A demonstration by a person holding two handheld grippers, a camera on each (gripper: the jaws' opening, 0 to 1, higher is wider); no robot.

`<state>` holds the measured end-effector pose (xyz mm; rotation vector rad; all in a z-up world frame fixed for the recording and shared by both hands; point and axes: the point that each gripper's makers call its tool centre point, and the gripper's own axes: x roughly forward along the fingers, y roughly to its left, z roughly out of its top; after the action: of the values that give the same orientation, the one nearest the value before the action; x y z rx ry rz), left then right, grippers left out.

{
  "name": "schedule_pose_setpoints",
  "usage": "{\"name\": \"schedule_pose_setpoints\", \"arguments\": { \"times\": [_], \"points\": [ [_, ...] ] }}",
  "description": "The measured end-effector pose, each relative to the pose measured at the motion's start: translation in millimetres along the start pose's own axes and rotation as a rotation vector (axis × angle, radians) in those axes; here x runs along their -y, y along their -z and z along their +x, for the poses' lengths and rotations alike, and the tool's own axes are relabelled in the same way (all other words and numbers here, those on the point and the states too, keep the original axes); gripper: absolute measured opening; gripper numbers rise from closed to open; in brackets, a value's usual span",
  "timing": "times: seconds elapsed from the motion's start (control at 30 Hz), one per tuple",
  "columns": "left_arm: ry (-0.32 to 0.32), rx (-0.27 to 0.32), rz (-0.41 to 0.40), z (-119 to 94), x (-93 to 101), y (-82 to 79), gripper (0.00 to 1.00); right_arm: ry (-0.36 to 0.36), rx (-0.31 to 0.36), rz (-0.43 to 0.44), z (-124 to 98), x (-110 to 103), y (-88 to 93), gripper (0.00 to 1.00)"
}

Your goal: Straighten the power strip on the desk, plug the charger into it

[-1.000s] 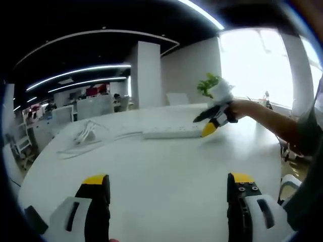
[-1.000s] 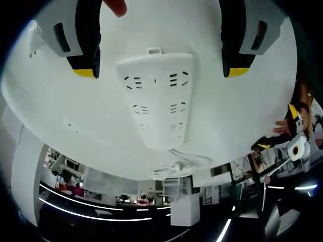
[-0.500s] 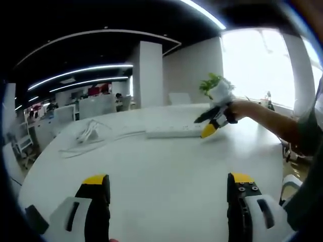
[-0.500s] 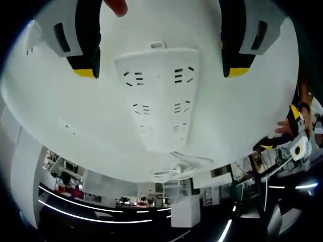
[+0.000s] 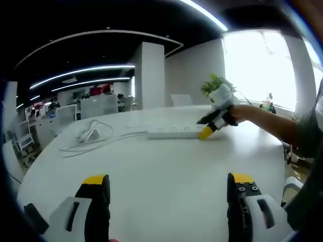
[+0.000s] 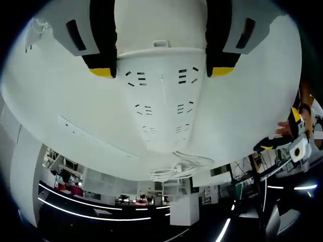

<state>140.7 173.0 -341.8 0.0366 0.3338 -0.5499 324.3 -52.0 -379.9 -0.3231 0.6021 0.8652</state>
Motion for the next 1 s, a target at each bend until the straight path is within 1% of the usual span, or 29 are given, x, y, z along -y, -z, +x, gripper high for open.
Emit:
{"name": "schedule_pose_setpoints", "arguments": {
  "times": [0.17,0.33,0.6,0.73,0.87,1.0],
  "points": [
    [-0.004,0.004,0.002,-2,-0.5,-1.0,0.99,-0.002,-0.001,0.0,0,-1,-0.7,0.71],
    [-0.004,0.002,0.005,-3,-0.1,-0.9,0.99,-0.003,0.001,0.002,0,2,-1.5,0.71],
    [-0.007,-0.003,0.005,-4,-0.1,0.7,0.99,-0.018,0.012,-0.007,2,6,-4.1,0.71],
    [-0.011,-0.004,0.005,-4,-0.7,0.4,0.99,-0.038,0.023,-0.02,1,11,-4.0,0.7],
    [-0.013,-0.006,0.005,-3,-0.8,0.7,0.99,-0.055,0.038,-0.029,0,9,-3.9,0.7],
    [-0.012,-0.007,0.007,-3,-0.4,0.4,0.99,-0.065,0.023,-0.042,-1,6,-2.6,0.7]
  ]
}}
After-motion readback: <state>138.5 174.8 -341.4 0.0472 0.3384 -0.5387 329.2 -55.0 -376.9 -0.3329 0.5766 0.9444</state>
